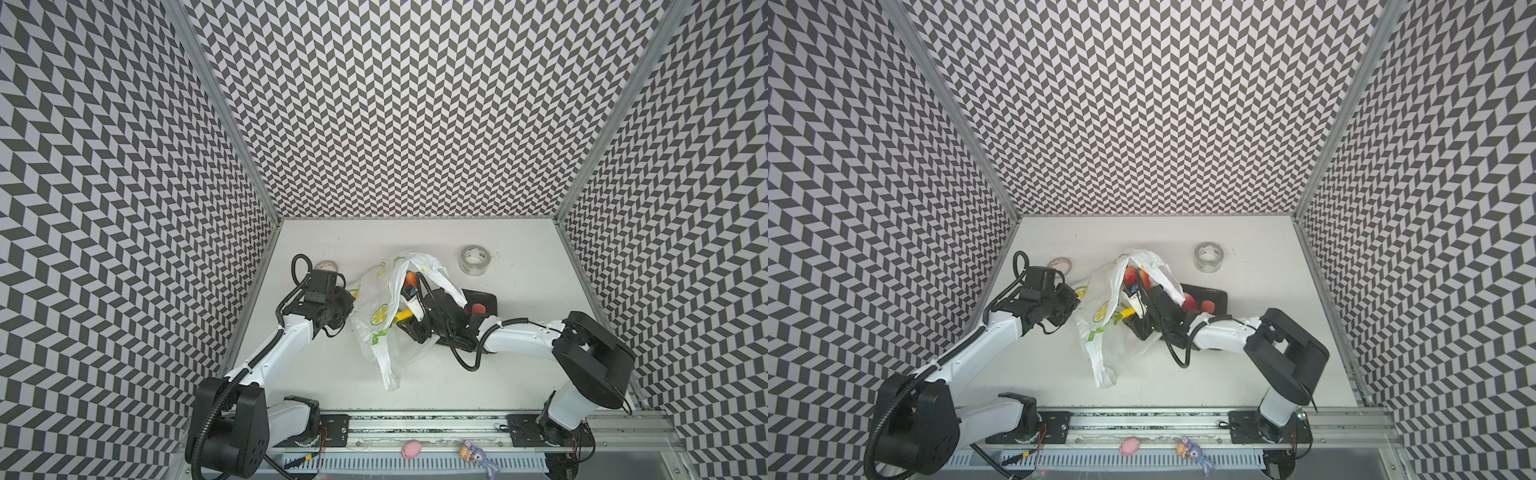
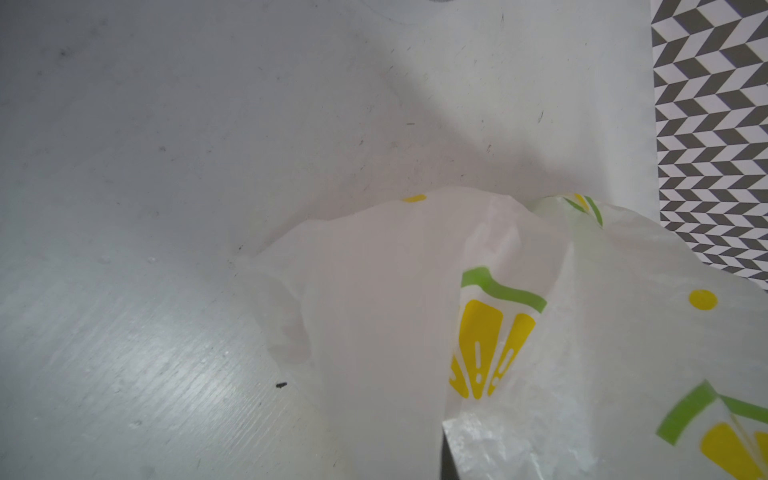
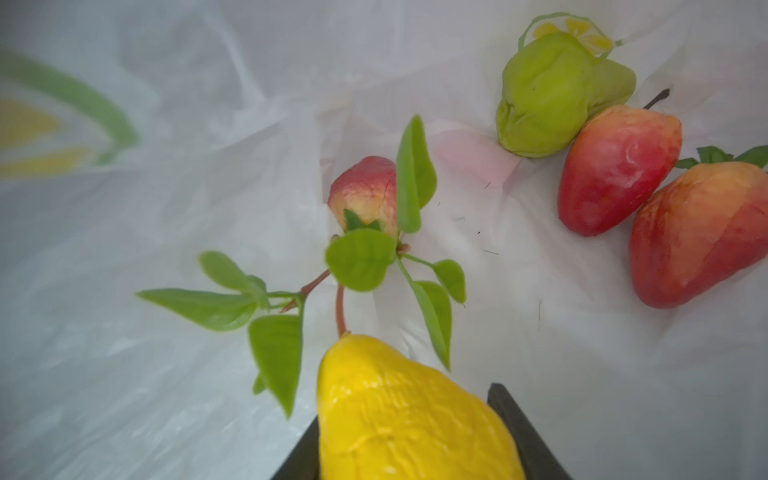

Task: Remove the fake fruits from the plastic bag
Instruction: 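Lift the yellow pear out of the bag and carry it to the dark pad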

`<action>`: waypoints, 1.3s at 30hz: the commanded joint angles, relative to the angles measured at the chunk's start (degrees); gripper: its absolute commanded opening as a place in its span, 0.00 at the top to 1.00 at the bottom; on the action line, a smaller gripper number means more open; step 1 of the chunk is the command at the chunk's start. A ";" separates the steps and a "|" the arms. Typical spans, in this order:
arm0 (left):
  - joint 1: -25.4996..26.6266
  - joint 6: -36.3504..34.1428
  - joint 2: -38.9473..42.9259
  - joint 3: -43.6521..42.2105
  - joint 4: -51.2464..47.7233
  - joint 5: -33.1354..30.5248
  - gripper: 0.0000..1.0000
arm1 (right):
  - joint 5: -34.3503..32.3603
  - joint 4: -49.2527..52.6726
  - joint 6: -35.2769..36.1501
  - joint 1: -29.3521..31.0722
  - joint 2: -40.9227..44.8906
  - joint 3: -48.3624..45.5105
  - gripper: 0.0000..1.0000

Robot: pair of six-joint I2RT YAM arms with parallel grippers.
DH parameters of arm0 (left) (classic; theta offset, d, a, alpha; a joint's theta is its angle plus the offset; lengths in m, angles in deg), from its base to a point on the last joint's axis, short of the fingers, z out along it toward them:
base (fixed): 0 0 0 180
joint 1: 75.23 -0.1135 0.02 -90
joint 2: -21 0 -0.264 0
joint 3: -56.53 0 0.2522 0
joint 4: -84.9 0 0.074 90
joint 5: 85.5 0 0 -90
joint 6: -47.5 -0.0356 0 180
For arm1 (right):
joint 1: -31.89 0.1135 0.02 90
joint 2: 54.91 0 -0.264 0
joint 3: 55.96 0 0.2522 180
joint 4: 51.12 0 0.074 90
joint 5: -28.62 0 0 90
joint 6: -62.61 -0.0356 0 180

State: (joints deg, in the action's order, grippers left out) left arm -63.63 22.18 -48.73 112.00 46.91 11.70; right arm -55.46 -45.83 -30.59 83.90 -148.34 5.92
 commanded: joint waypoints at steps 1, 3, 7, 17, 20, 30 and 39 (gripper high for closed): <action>-0.39 1.40 -0.17 1.35 -0.58 -2.70 1.00 | 1.11 2.77 2.19 0.54 5.09 -1.12 0.62; -0.43 1.83 0.03 1.49 -0.61 -3.27 1.00 | 1.82 5.00 2.66 0.62 7.99 -1.74 0.62; -0.42 3.52 0.39 1.79 -1.23 -4.75 1.00 | 4.74 9.73 4.01 0.60 14.25 -3.68 0.62; -0.42 7.72 1.45 1.61 -1.17 -6.49 1.00 | 3.98 26.07 2.65 0.64 29.47 -6.53 0.62; -0.43 8.64 1.92 1.62 -1.19 -7.18 1.00 | 4.35 26.70 -1.30 0.54 35.20 -7.70 0.62; -1.74 10.20 3.68 2.15 -4.19 -10.25 1.00 | -1.10 26.48 -14.51 0.55 49.87 -12.11 0.62; -3.25 10.06 3.87 1.62 -4.47 -9.66 1.00 | -19.03 41.10 -27.49 0.40 59.92 -7.22 0.62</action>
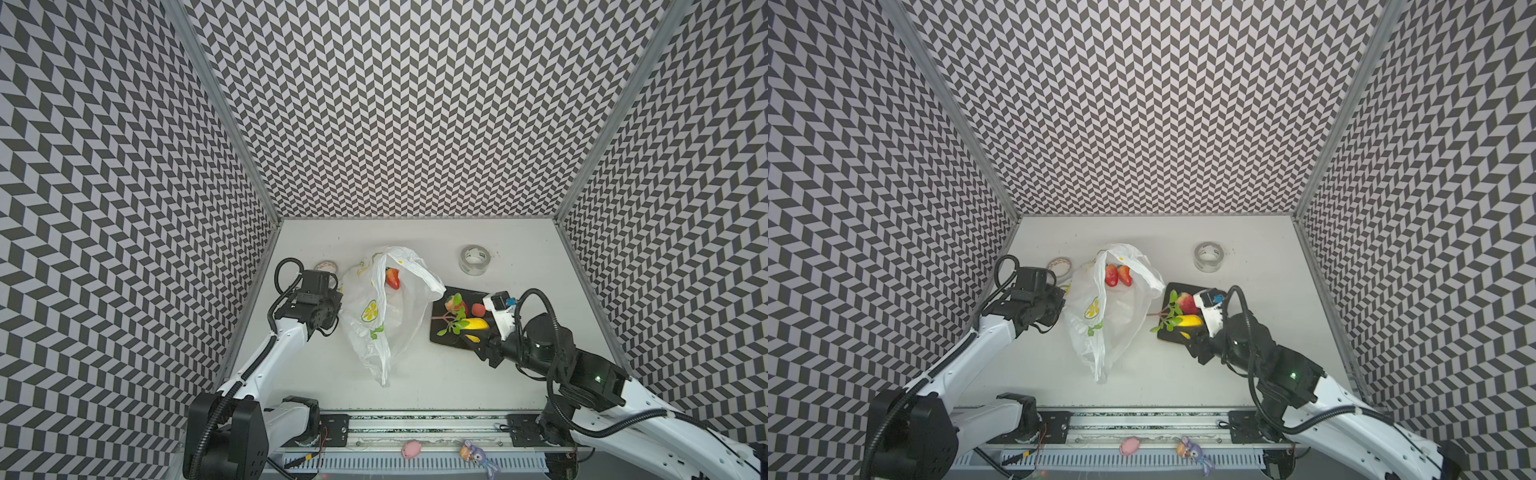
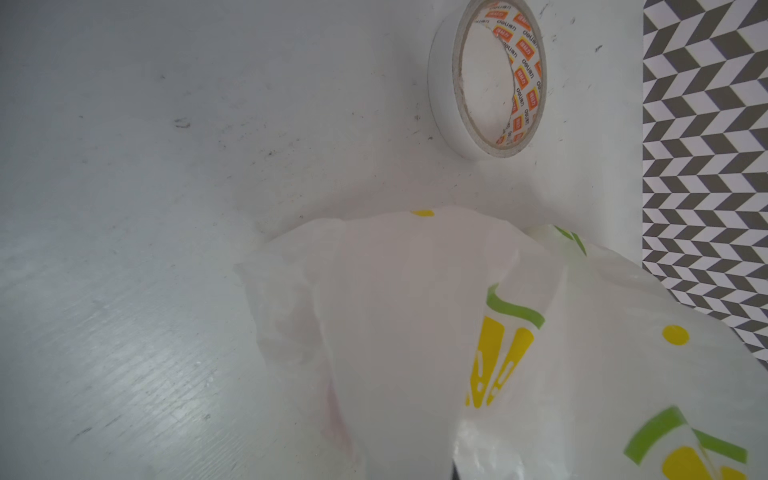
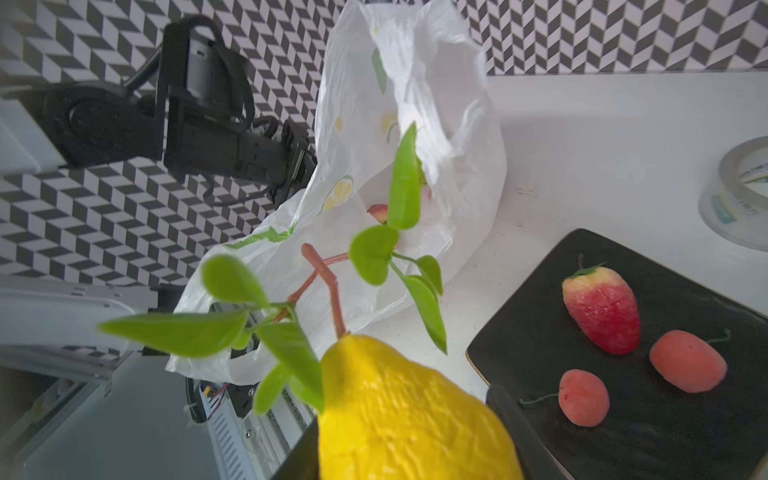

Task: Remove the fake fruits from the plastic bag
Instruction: 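Lift the yellow pear out of the bag and carry it to the dark pad, then lower the yellow pear onto the dark pad and open the right gripper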

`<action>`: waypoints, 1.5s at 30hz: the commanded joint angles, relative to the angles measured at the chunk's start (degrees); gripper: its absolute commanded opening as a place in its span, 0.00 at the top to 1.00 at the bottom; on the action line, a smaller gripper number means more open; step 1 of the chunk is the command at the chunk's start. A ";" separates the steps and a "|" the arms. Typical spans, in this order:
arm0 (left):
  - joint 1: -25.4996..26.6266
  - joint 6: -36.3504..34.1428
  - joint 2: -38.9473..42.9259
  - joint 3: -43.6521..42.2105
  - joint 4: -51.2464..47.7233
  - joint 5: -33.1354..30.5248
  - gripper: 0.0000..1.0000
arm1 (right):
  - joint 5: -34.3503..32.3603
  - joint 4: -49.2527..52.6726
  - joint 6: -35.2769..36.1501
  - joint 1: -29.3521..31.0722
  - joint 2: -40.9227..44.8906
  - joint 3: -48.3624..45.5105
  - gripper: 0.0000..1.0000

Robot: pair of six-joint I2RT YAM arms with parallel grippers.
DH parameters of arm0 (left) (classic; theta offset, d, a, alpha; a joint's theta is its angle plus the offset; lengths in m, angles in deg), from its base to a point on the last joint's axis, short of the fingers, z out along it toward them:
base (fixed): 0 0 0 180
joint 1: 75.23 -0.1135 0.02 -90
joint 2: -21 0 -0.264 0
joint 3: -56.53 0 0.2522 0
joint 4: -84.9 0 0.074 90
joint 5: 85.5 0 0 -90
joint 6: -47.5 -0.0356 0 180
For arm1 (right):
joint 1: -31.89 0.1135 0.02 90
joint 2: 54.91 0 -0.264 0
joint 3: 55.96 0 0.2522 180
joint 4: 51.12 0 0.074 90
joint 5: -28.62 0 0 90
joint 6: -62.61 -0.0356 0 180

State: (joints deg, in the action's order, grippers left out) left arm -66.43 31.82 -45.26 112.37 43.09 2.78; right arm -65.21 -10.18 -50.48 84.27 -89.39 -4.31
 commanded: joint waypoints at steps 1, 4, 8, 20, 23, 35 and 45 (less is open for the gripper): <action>-0.40 0.18 0.19 1.27 -0.60 -0.47 1.00 | -10.78 6.57 -9.29 -0.18 0.31 3.68 0.62; -0.40 -0.90 0.29 1.18 -0.76 -0.52 1.00 | -12.36 7.51 -13.45 -1.10 -3.94 5.04 0.63; -0.45 -2.33 1.52 0.57 -1.10 -1.28 1.00 | -11.17 1.89 -13.68 -2.98 -10.37 4.23 0.63; -0.54 -4.05 2.24 0.45 -1.48 -1.64 1.00 | -2.61 -21.92 -12.45 -23.07 -28.76 -1.33 0.64; -0.52 -4.62 1.86 0.77 -1.40 -1.49 1.00 | -2.45 -26.04 -9.45 -24.91 -35.35 0.34 0.63; -0.54 -6.18 1.82 0.78 -1.04 -1.14 1.00 | 1.17 -23.94 6.83 -29.78 -55.81 11.81 0.62; -0.52 -6.03 0.93 0.99 -0.49 -0.66 1.00 | 6.04 -18.89 14.03 -30.39 -62.02 16.43 0.59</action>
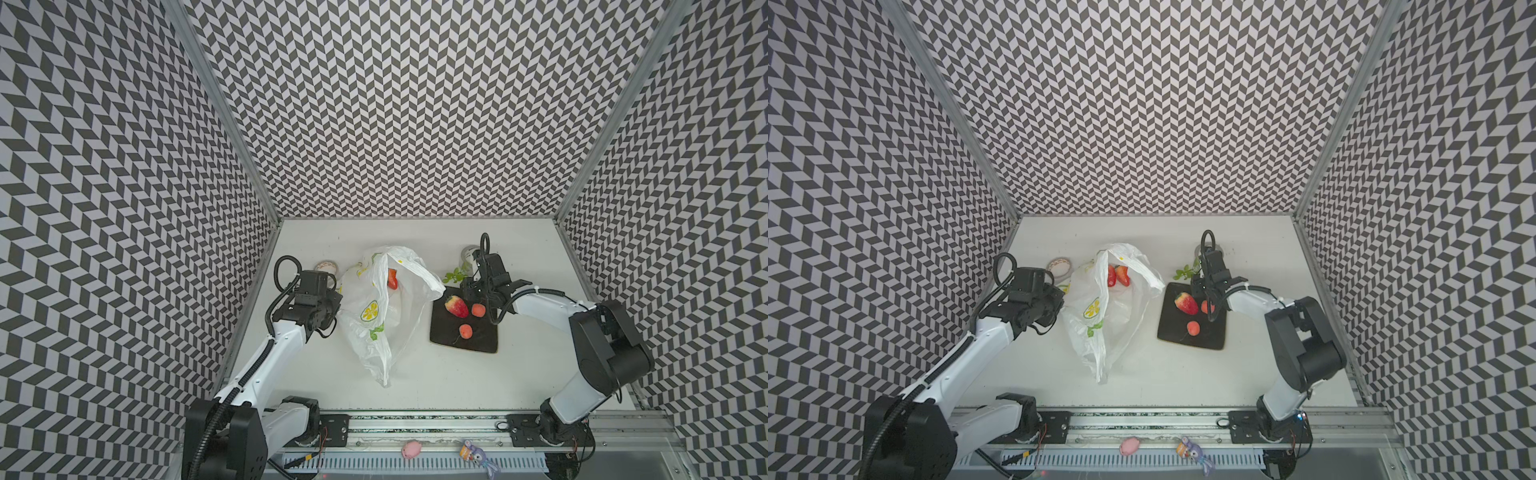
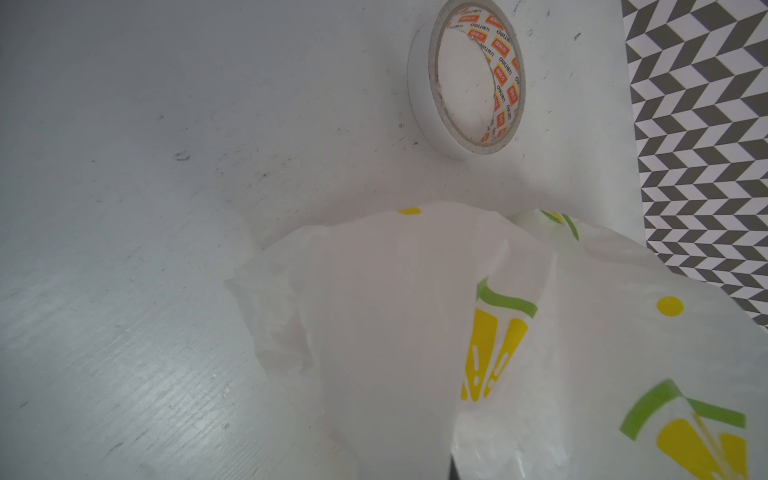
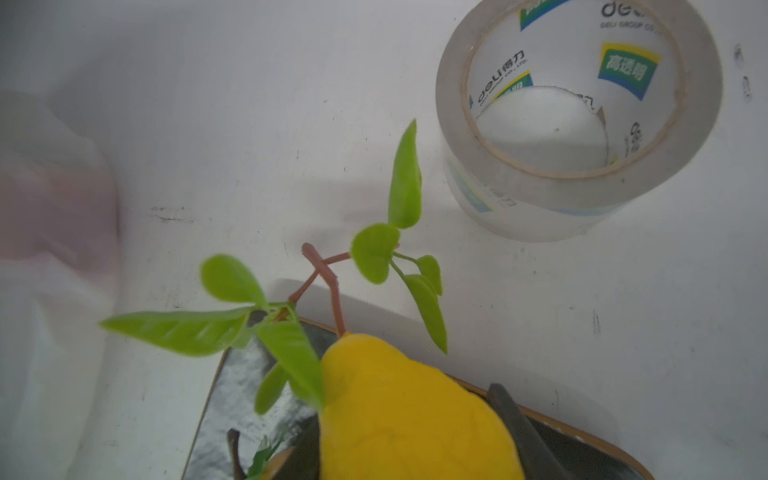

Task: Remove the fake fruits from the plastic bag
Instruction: 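Lower the yellow pear onto the dark pad and open the right gripper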

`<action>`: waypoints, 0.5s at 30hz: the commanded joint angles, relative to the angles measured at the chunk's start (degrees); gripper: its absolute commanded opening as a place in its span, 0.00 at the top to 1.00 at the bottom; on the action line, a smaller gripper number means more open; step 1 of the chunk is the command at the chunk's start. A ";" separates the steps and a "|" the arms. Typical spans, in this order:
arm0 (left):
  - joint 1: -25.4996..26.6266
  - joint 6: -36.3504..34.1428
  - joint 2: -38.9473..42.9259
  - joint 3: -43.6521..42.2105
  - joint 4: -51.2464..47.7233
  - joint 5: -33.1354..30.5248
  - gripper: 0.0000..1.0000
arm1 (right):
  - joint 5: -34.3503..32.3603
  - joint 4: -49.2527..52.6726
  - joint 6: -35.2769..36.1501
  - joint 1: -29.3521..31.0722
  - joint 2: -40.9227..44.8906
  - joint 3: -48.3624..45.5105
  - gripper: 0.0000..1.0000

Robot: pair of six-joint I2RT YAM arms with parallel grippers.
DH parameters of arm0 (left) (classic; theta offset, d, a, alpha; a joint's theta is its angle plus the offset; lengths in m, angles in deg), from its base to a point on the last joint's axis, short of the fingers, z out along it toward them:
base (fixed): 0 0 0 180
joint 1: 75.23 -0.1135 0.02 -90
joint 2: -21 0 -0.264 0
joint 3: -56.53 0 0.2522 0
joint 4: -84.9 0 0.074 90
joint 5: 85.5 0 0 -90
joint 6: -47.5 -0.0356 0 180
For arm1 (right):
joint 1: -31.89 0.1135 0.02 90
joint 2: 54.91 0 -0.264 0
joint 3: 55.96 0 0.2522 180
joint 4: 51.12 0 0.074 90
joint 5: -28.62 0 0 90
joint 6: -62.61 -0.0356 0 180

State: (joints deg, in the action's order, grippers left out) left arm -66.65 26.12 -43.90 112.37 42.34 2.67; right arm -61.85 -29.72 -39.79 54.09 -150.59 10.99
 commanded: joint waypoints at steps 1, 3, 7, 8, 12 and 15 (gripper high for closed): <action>-0.25 -0.41 -0.44 1.07 0.23 -0.55 1.00 | 3.20 0.73 3.57 -0.18 -0.83 1.06 0.59; -0.32 -0.57 -0.49 1.09 0.23 -0.55 1.00 | 4.33 1.08 4.12 -0.14 -0.88 0.97 0.58; -0.32 -0.58 -0.49 0.85 0.30 -0.52 1.00 | 6.12 1.77 5.02 -0.14 -1.61 0.84 0.55; -0.32 -0.59 -0.49 0.81 0.23 -0.46 1.00 | 6.39 1.99 5.14 -0.14 -1.78 0.82 0.55; -0.32 -0.63 -0.44 0.85 0.14 -0.40 1.00 | 6.97 2.42 5.44 -0.14 -1.93 0.86 0.48; -0.32 -0.59 -0.53 0.80 0.18 -0.24 1.00 | 6.94 2.50 5.77 -0.14 -1.54 0.83 0.42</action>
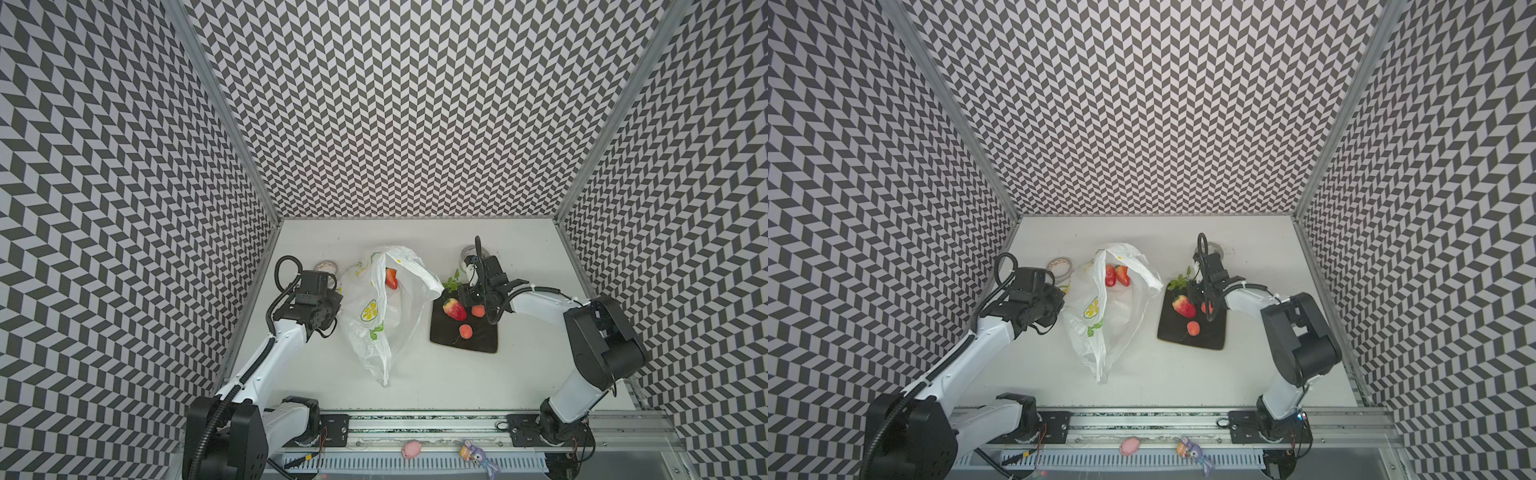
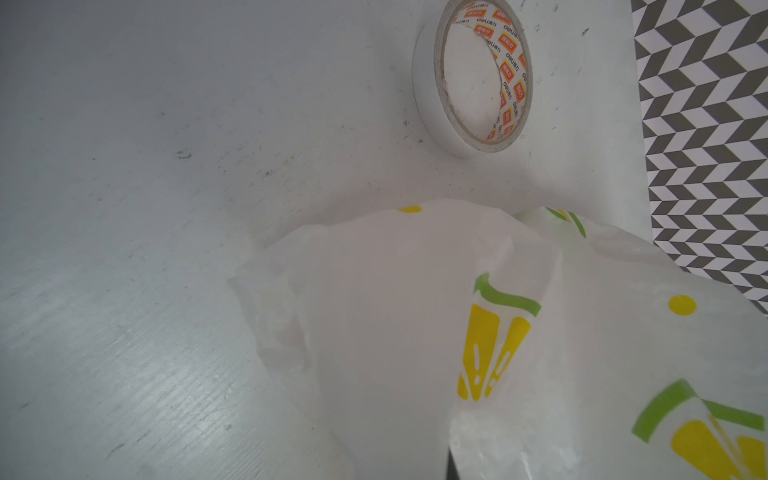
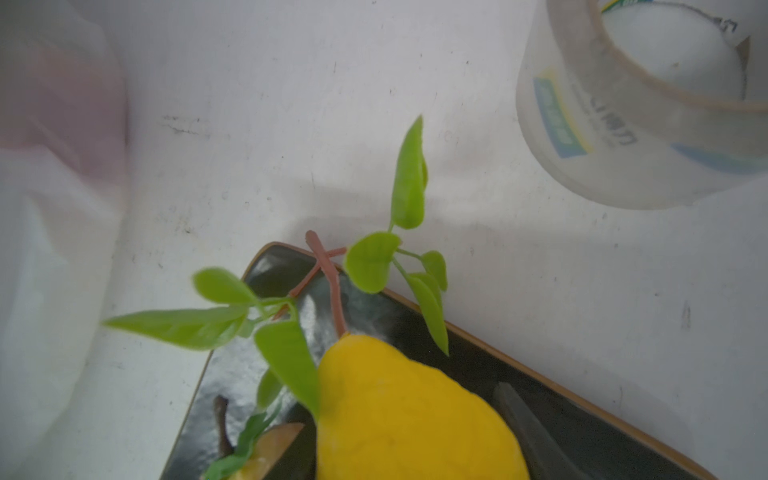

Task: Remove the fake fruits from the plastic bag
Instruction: 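Lower the yellow pear onto the dark pad and open the right gripper, then raise the right gripper and move it back over the open bag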

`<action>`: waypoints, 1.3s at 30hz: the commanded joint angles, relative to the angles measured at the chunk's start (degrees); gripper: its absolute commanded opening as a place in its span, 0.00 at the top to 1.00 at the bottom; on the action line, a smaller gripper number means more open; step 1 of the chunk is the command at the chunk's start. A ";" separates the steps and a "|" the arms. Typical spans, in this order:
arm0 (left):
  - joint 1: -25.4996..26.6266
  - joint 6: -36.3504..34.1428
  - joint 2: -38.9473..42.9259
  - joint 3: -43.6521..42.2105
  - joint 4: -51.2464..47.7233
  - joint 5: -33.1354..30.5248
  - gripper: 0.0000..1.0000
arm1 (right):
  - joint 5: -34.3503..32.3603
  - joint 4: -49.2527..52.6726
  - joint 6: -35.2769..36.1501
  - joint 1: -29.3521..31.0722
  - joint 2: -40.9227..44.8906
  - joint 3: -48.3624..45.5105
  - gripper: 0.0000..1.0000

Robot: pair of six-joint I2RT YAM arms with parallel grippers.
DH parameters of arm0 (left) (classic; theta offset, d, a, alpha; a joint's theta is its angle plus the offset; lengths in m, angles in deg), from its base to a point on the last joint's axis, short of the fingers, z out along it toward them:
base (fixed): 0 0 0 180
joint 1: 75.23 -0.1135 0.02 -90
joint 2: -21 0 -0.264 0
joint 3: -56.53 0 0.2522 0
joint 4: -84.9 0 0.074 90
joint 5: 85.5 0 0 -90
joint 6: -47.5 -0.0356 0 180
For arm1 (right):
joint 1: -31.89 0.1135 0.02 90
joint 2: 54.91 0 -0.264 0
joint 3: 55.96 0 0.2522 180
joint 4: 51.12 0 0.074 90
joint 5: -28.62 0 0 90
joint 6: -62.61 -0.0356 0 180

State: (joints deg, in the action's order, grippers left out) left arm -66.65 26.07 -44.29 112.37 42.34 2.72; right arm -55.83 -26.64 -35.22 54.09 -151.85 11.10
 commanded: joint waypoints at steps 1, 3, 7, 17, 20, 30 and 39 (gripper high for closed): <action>-0.32 -0.71 -0.15 0.86 0.22 -0.24 1.00 | 0.86 -0.53 1.28 -0.18 -0.12 0.72 0.40; -0.32 -0.75 -0.31 0.81 0.23 -0.12 1.00 | 0.74 -0.29 1.43 -0.13 0.23 0.93 0.37; -0.30 -0.89 -0.44 0.91 0.33 -0.11 1.00 | 0.45 0.14 1.66 -0.14 1.74 1.04 0.32; -0.32 -1.25 -0.88 0.74 0.84 0.55 1.00 | -7.75 5.12 2.08 -0.14 11.05 3.54 0.23; -0.27 -1.41 -1.11 0.79 1.02 0.55 1.00 | -7.56 7.41 1.65 -0.14 14.40 3.98 0.23; -0.31 -2.11 -1.50 1.22 1.02 0.96 1.00 | -0.08 5.63 -1.42 8.89 28.67 1.37 0.43; -0.34 -2.56 -1.58 1.34 0.67 1.08 1.00 | -11.80 -14.07 6.98 32.42 31.29 -5.06 0.55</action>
State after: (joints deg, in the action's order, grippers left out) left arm -66.65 24.17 -45.76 112.37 42.76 4.16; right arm -62.33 -30.86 -33.95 82.48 -120.18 7.63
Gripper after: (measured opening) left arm 0.047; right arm 0.452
